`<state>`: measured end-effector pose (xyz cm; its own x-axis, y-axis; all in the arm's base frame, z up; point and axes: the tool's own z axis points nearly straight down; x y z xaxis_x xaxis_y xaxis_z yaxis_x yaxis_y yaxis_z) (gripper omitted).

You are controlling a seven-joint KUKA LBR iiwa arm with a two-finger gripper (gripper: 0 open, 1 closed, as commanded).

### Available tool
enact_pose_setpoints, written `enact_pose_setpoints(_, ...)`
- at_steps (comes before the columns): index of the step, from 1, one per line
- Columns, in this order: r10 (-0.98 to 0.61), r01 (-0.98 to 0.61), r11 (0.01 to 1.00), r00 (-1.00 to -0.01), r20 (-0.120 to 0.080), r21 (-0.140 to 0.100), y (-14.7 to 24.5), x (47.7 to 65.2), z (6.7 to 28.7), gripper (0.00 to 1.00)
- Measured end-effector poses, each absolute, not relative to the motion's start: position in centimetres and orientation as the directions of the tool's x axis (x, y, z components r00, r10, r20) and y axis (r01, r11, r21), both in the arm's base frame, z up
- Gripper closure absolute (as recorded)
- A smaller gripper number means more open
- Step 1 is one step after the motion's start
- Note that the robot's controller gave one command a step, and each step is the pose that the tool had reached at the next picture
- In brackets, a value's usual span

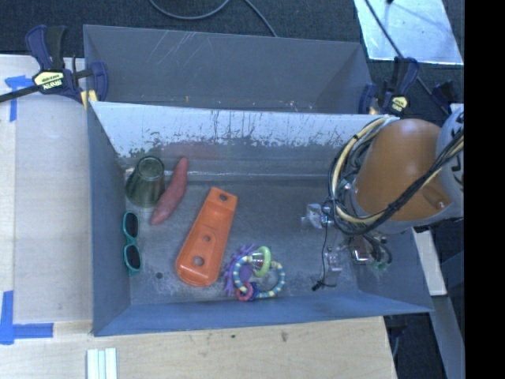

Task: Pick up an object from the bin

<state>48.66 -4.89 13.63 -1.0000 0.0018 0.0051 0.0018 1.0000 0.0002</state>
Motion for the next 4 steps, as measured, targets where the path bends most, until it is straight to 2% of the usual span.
enact_pose_setpoints(1, 0.000, 0.000, 1.000, -1.000, -0.003, -0.001, -4.9, 48.9, 14.0, 0.00)
enact_pose_setpoints(2, -0.100, -0.100, 0.995, -0.995, 0.001, -0.003, -1.8, 48.8, 13.4, 0.00)
enact_pose_setpoints(3, -0.340, -0.340, 0.940, -0.940, -0.007, -0.002, 4.2, 51.1, 12.0, 0.00)
enact_pose_setpoints(4, -0.401, -0.401, 0.916, -0.916, -0.002, -0.003, 5.5, 51.5, 13.5, 0.00)
